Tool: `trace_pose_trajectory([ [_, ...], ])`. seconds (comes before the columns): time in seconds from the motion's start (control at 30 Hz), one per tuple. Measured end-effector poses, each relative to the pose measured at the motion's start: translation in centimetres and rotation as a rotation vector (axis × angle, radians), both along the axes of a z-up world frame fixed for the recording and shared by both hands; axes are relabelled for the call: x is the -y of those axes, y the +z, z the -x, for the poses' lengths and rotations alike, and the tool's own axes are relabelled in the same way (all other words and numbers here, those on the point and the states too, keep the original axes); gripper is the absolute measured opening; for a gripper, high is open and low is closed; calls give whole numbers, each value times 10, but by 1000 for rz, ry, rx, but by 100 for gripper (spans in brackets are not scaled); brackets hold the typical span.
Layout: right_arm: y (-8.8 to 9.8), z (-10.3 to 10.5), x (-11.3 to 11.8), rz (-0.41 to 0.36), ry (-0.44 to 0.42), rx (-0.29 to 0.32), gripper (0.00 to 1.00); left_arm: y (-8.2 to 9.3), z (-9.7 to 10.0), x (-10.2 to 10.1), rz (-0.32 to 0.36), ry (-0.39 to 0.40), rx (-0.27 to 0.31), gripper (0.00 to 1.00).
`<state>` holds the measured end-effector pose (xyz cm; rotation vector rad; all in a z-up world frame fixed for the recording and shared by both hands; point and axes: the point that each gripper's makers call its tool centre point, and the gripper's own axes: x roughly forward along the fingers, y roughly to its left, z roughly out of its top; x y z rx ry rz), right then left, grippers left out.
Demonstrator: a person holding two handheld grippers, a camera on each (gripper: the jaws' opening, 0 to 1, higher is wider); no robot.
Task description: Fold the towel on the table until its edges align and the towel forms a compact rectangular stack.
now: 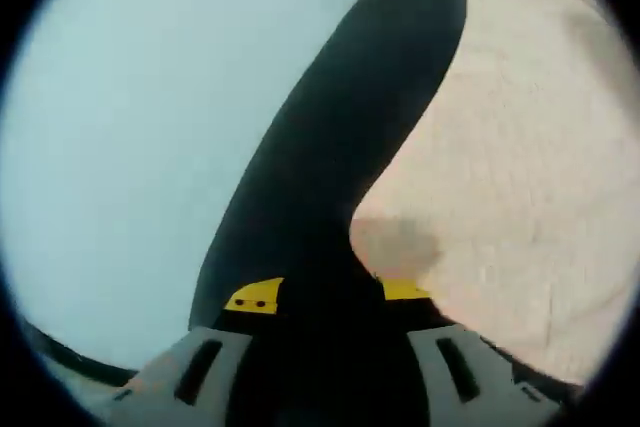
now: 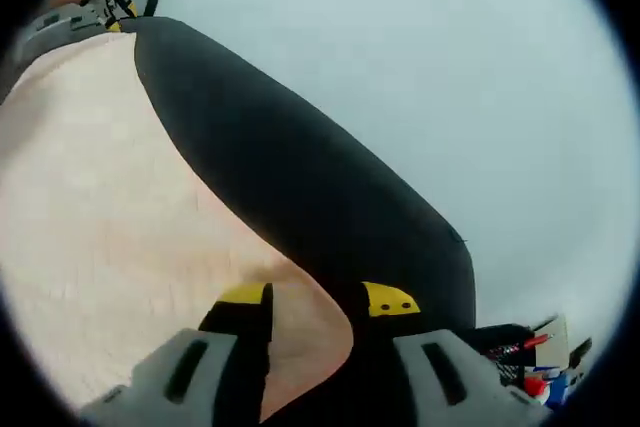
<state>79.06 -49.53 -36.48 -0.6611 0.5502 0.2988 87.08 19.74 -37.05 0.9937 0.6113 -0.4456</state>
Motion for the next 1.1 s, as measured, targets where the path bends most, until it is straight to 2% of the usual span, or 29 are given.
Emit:
trace_pose_trajectory([
  [0.03, 5, 3, 5, -11, -5, 12, 31, 7, -5, -11, -17, -13, 32, 29],
  [0.07, 9, 14, 6, -52, -16, 19, 31, 14, -2, -14, 24, -34, 53, 28],
  [0.1, 15, 22, 9, -69, -12, 36, 31, 21, 8, -15, 77, -53, 56, 28],
  [0.13, 22, 24, 13, -73, -2, 71, 29, 25, 14, -17, 100, -55, 58, 28],
  [0.17, 29, 33, 15, -76, 16, 86, 26, 37, 30, -18, 125, -69, 72, 28],
  [0.2, 38, 45, 15, -87, 46, 113, 24, 45, 43, -21, 120, -79, 81, 28],
  [0.23, 43, 59, 15, -85, 69, 120, 22, 57, 60, -15, 122, -132, 102, 28],
  [0.27, 44, 83, 11, -77, 120, 103, 22, 65, 77, -10, 134, -182, 113, 28],
  [0.33, 40, 124, -1, -85, 228, 71, 22, 74, 115, 4, 203, -287, 115, 27],
  [0.37, 35, 145, -3, -44, 268, 40, 22, 74, 132, 8, 203, -348, 99, 27],
  [0.43, 27, 177, 2, 29, 340, 11, 22, 72, 175, 18, 138, -483, 96, 25],
  [0.5, 25, 211, -8, 5, 388, 6, 22, 63, 222, 29, 112, -588, 71, 25],
  [0.53, 26, 230, -15, 13, 432, 12, 22, 58, 242, 34, 90, -630, 70, 25],
  [0.57, 25, 240, -19, 26, 456, 17, 22, 49, 258, 38, 60, -647, 66, 25],
  [0.6, 23, 252, -19, 73, 469, 16, 22, 40, 273, 40, 26, -670, 58, 25],
  [0.67, 17, 275, -25, 79, 484, -18, 22, 24, 296, 50, 8, -717, 48, 24],
  [0.7, 16, 282, -26, 65, 479, -27, 22, 10, 314, 58, 20, -757, -7, 24],
  [0.73, 16, 287, -25, 43, 469, -37, 22, 2, 321, 62, 10, -762, -28, 24],
  [0.77, 16, 292, -25, 22, 461, -44, 22, -1, 313, 61, 6, -730, -8, 24],
  [0.8, 16, 297, -26, 17, 461, -50, 22, -6, 311, 56, -20, -677, -19, 24],
  [0.87, 15, 307, -28, 26, 470, -59, 22, -13, 309, 53, -55, -665, -26, 24],
  [0.97, 10, 325, -34, 44, 482, -83, 22, -13, 311, 57, -18, -670, -22, 24],
  [1.07, 4, 332, -30, 68, 484, -89, 22, -13, 304, 60, -20, -648, 3, 24],
  [1.1, -1, 334, -27, 99, 486, -100, 22, -14, 302, 60, -21, -639, 3, 24],
])
